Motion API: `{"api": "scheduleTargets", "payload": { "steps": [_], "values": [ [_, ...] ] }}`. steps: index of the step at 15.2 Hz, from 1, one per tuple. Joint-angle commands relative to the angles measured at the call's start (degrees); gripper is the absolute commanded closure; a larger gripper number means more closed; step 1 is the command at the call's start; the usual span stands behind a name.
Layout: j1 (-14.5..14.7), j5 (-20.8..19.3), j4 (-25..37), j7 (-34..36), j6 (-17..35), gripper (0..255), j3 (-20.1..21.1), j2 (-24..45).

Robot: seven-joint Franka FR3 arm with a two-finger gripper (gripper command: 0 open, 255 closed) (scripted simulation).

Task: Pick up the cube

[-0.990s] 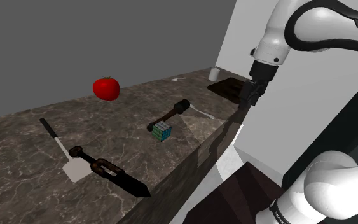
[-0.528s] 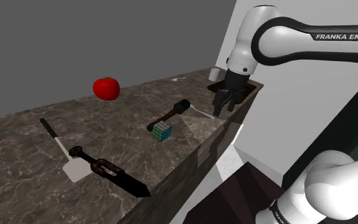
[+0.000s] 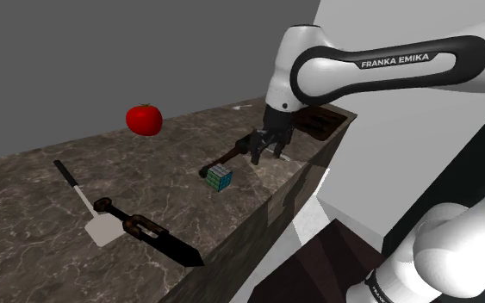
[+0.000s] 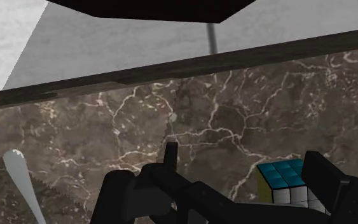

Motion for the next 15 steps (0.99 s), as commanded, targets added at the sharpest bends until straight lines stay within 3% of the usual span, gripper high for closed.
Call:
{"api": "scheduleTargets", "payload": {
  "steps": [1,9,15],
  "values": [
    [0.38,-0.37,1.80,2.50,2.08,0,1.66,3.69],
    [1.89,-6.08,12.93,12.09,8.35,0,5.82,21.17],
    [2.10,-6.96,10.52,12.67,12.74,0,5.72,23.29]
  ]
}}
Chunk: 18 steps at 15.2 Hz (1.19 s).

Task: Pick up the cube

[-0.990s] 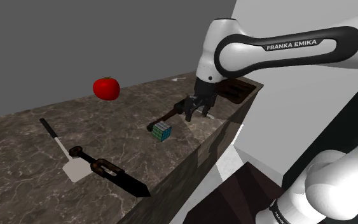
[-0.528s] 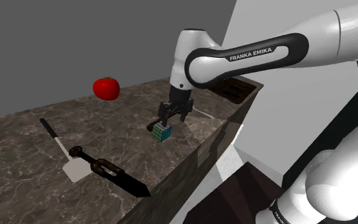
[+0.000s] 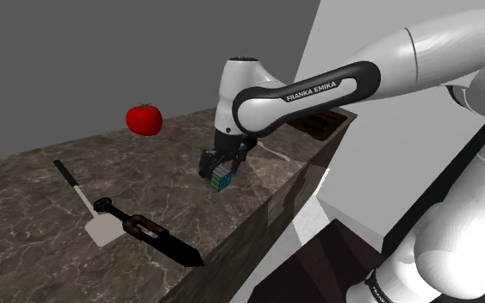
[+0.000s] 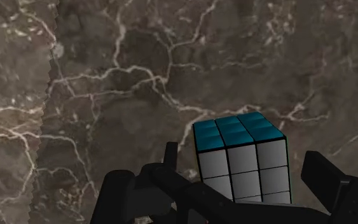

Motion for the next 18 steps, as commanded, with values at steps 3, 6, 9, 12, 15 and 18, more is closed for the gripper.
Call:
{"api": "scheduleTargets", "payload": {
  "steps": [3,6,9,12,15,18],
  "values": [
    [-0.01,-0.40,-1.02,0.14,1.92,0,-0.09,0.92],
    [0.01,-0.38,-1.09,0.17,1.93,255,-0.07,0.87],
    [0.01,-0.37,-1.10,0.16,1.93,255,-0.06,0.85],
    [0.01,-0.37,-1.11,0.16,1.94,255,-0.07,0.85],
    [-0.04,-0.22,-0.68,0.02,1.19,255,-0.07,0.52],
    [-0.12,0.26,0.46,-0.30,-1.00,255,-0.04,-0.61]
  ]
}}
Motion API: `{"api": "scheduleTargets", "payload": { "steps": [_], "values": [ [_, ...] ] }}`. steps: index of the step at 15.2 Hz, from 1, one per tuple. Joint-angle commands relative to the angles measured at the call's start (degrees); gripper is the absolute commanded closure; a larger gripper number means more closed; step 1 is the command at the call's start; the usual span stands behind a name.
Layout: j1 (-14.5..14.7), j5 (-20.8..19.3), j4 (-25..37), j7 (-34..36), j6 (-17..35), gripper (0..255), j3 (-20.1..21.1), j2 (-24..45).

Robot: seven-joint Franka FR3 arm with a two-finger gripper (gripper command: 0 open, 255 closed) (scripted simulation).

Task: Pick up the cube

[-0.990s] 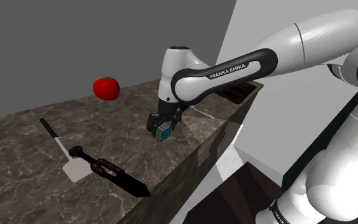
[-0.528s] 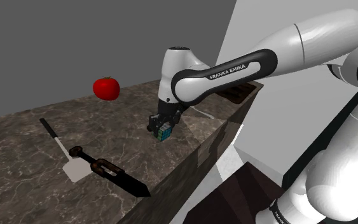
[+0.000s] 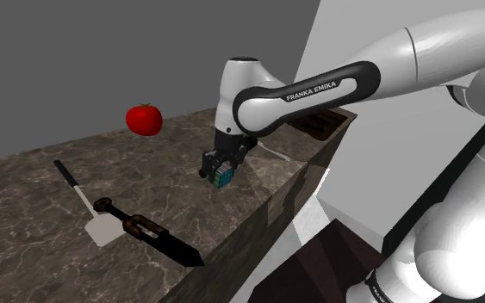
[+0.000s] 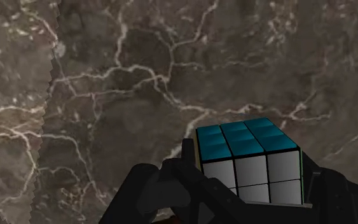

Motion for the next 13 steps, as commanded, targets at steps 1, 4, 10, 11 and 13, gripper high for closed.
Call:
{"api": "scheduleTargets", "payload": {
  "steps": [1,4,10,11,13],
  "values": [
    [-0.05,0.39,0.87,-0.22,-1.74,255,0.03,-0.92],
    [-0.11,0.79,2.15,-0.49,-3.94,255,0.03,-1.91],
    [-0.21,1.42,5.04,-0.90,-8.39,255,-0.02,-3.57],
    [-0.23,1.50,5.56,-0.95,-9.13,255,-0.03,-3.80],
    [-0.23,1.52,5.64,-0.96,-9.24,255,-0.03,-3.84]
  ]
}}
